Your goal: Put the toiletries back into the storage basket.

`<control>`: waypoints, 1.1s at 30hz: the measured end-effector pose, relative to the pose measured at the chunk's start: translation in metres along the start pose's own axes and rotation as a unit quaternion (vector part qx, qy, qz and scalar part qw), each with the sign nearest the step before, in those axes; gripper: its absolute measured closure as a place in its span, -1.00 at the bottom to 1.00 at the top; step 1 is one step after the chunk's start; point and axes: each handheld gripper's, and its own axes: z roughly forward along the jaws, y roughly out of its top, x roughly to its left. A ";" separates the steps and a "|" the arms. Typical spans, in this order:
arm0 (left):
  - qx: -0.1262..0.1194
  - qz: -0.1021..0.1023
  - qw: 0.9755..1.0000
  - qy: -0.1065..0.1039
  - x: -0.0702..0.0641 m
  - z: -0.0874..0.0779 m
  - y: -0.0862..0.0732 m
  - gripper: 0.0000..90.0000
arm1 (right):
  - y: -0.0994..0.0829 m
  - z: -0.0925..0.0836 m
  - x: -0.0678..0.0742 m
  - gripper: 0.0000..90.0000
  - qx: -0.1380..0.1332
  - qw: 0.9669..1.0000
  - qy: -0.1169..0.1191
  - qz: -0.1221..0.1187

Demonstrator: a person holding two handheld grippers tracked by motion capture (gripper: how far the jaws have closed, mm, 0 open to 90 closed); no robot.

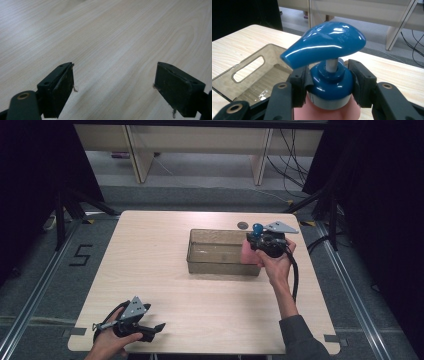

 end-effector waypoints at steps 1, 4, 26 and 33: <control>0.000 0.003 1.000 0.000 0.000 0.000 0.000 -0.66 | 0.000 0.001 -0.001 0.18 -0.003 1.000 0.002 -0.003; -0.002 -0.012 1.000 -0.008 -0.002 0.000 0.000 -0.66 | -0.001 0.000 -0.001 0.18 0.002 1.000 -0.002 0.000; 0.003 -0.015 1.000 -0.014 -0.002 -0.001 0.000 -0.66 | -0.010 0.009 0.000 0.19 0.011 1.000 -0.006 0.004; 0.002 -0.004 1.000 -0.007 0.000 -0.001 0.000 -0.66 | -0.014 0.013 -0.001 0.18 0.024 1.000 -0.001 0.001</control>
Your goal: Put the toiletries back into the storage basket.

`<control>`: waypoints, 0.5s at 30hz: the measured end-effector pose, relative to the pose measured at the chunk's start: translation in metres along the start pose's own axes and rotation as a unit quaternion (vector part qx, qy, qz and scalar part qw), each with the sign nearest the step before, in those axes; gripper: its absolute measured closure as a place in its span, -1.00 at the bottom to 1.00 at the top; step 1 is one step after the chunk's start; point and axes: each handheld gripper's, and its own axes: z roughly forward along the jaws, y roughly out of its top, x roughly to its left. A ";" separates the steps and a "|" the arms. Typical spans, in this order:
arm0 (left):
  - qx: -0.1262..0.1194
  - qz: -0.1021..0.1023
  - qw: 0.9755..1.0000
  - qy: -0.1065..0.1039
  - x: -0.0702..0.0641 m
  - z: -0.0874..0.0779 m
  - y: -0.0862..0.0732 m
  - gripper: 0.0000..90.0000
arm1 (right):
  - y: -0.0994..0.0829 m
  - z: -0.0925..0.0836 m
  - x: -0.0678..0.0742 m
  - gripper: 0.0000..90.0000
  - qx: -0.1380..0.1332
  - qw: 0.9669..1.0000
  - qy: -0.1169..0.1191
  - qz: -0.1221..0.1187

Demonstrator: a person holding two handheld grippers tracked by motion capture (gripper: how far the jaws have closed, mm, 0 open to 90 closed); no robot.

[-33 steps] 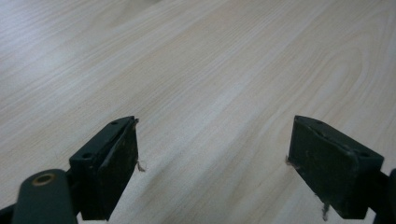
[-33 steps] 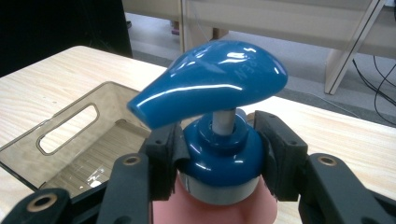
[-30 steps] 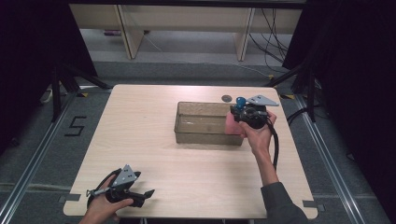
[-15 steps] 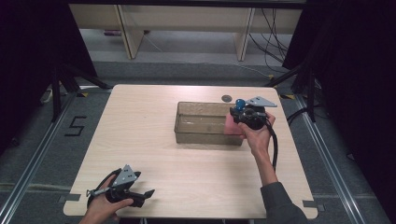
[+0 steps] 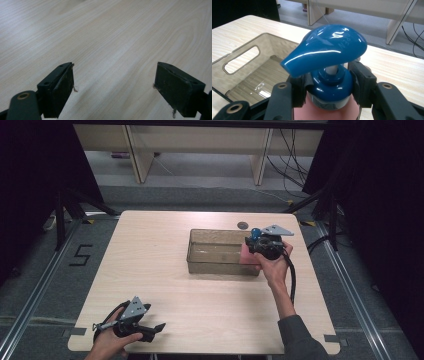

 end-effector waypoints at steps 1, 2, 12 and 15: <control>-0.001 -0.001 1.000 0.000 0.000 0.000 0.000 -0.66 | 0.000 -0.001 0.001 0.19 0.006 1.000 -0.005 0.004; -0.004 -0.006 1.000 0.001 -0.001 0.000 0.000 -0.66 | 0.000 0.001 -0.001 0.19 0.000 1.000 0.001 -0.007; -0.004 -0.008 1.000 0.000 -0.001 0.000 0.000 -0.66 | -0.003 0.003 -0.001 0.19 0.009 1.000 -0.009 -0.011; -0.009 -0.017 1.000 -0.004 -0.003 0.001 0.000 -0.66 | -0.005 0.006 -0.002 0.18 0.005 1.000 -0.010 -0.016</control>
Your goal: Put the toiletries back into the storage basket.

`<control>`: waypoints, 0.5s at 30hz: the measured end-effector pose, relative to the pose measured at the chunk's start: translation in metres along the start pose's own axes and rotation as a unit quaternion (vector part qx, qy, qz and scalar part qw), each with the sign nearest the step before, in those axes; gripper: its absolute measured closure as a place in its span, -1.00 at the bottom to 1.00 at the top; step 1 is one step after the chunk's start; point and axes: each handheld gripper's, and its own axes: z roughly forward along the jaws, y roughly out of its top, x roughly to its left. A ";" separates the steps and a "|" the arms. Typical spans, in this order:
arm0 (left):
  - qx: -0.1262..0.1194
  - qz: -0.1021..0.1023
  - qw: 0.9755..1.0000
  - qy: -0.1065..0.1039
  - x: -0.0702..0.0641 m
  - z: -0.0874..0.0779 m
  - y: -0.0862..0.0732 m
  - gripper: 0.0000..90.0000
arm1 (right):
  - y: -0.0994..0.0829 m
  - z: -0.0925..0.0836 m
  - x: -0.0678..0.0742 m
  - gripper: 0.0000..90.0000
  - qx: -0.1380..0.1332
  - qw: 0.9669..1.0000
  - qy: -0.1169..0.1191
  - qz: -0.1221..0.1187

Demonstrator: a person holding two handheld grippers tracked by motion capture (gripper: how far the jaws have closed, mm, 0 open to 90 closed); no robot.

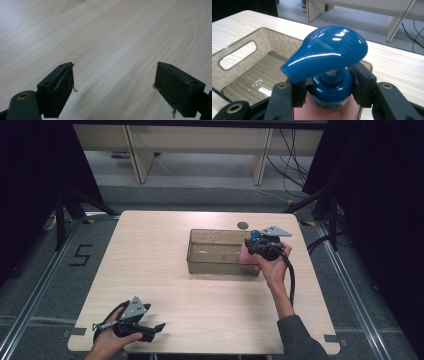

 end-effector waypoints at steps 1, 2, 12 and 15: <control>0.004 0.004 1.000 0.000 0.001 -0.001 0.000 -0.66 | 0.000 0.000 0.003 0.19 0.009 1.000 0.003 0.019; 0.006 0.010 1.000 0.004 0.002 -0.001 0.000 -0.66 | -0.001 0.001 0.001 0.19 0.006 1.000 0.003 0.010; 0.001 0.000 1.000 -0.001 0.000 -0.001 0.000 -0.66 | -0.004 0.003 0.001 0.18 0.008 1.000 0.003 0.007; 0.000 -0.001 1.000 0.000 0.000 0.000 0.000 -0.66 | -0.004 0.003 0.001 0.18 0.006 1.000 0.005 0.012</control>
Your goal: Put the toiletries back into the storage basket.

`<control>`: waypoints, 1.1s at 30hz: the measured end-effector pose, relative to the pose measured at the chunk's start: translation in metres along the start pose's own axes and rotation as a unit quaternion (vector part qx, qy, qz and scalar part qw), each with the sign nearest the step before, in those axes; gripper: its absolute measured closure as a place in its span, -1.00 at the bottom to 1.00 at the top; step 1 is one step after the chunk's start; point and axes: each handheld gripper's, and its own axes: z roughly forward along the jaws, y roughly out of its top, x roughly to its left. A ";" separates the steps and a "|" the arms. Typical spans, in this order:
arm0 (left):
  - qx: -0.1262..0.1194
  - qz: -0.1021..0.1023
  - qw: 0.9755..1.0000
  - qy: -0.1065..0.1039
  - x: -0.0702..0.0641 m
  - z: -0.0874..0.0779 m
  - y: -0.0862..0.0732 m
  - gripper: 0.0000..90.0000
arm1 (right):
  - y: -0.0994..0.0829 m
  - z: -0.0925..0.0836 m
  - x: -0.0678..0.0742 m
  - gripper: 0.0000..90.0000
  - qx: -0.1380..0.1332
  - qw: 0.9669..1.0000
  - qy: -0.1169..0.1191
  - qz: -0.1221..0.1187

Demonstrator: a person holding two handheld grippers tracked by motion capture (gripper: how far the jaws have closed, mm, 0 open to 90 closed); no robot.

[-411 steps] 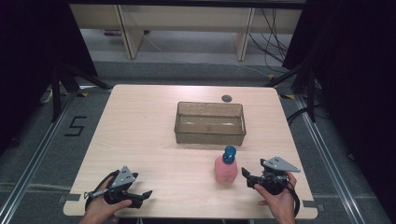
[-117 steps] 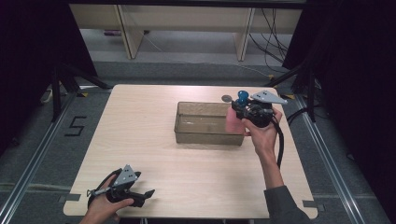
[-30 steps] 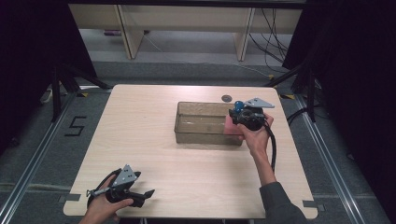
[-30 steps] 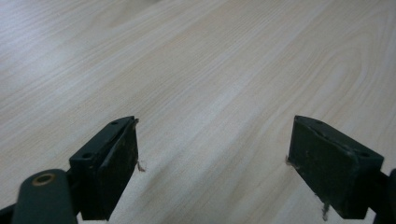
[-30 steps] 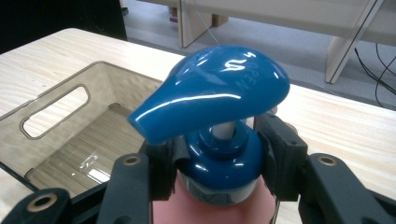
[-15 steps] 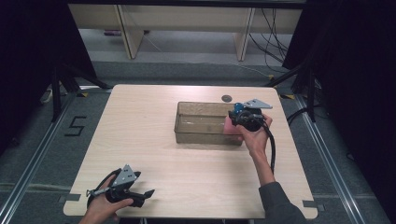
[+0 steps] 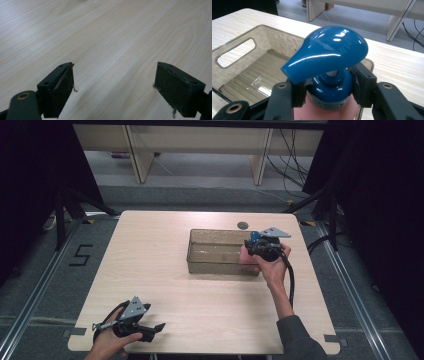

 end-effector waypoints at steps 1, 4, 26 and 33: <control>0.005 0.010 1.000 0.004 0.001 0.000 0.000 -0.66 | 0.000 0.000 0.000 0.18 0.001 1.000 0.001 0.002; 0.005 0.007 1.000 0.000 0.001 0.000 0.000 -0.66 | -0.001 0.000 0.000 0.17 0.002 1.000 0.005 0.001; 0.006 0.008 1.000 0.000 0.000 0.000 0.000 -0.66 | 0.002 -0.008 -0.003 -0.36 -0.021 0.999 0.011 0.045; 0.005 0.007 1.000 0.000 0.000 0.000 0.000 -0.66 | 0.003 -0.011 -0.002 -0.38 -0.019 0.999 0.011 0.039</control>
